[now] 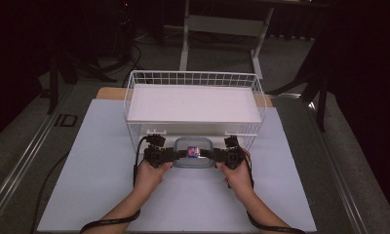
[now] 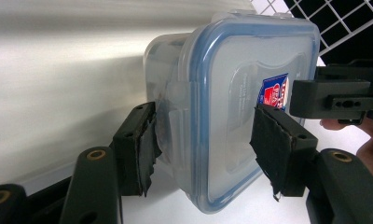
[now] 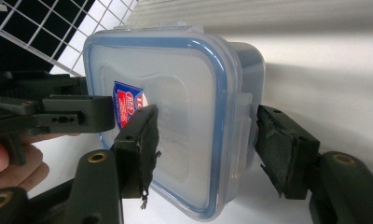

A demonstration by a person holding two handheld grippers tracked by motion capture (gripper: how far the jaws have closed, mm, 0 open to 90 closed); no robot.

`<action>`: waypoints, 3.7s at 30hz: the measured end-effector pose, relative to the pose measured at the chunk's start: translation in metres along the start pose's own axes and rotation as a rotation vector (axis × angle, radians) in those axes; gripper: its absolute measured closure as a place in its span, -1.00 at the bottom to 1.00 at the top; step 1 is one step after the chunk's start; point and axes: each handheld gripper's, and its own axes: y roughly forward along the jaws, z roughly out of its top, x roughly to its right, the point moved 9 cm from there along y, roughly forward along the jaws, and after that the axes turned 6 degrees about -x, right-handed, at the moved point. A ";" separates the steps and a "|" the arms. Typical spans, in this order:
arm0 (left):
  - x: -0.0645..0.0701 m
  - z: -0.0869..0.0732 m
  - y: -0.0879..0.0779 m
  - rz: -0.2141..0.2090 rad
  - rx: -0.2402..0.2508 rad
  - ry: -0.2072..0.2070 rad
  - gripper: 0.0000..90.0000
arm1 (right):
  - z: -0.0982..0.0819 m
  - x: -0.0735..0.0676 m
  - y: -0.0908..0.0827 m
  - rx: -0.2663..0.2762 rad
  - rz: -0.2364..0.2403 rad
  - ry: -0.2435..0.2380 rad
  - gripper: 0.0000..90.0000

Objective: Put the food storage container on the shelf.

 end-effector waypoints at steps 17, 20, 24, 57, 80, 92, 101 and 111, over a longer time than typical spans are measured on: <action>-0.008 0.009 0.005 -0.014 0.016 0.037 -0.07 | 0.009 0.006 0.009 0.031 -0.019 -0.042 -0.17; -0.009 0.009 0.006 -0.020 0.031 0.054 -0.08 | 0.010 0.007 0.009 0.039 -0.012 -0.041 -0.17; -0.009 0.010 0.006 -0.011 0.044 0.080 -0.12 | 0.012 0.007 0.009 0.040 -0.014 -0.049 -0.19; 0.001 0.022 -0.009 0.071 0.171 0.222 -0.26 | 0.019 -0.001 -0.003 0.142 -0.166 -0.227 -0.26; 0.015 -0.037 -0.065 -0.021 0.175 0.326 -0.54 | -0.023 -0.037 0.005 0.085 -0.128 -0.281 -0.08; 0.009 -0.051 -0.061 -0.020 0.154 0.317 -0.97 | -0.034 -0.030 0.016 0.033 -0.191 -0.275 0.81; 0.001 -0.055 -0.057 0.011 0.162 0.328 -0.97 | -0.027 -0.024 0.026 0.008 -0.240 -0.302 1.00; 0.001 -0.051 -0.059 0.028 0.187 0.346 -0.97 | -0.013 -0.022 0.034 0.022 -0.243 -0.289 1.00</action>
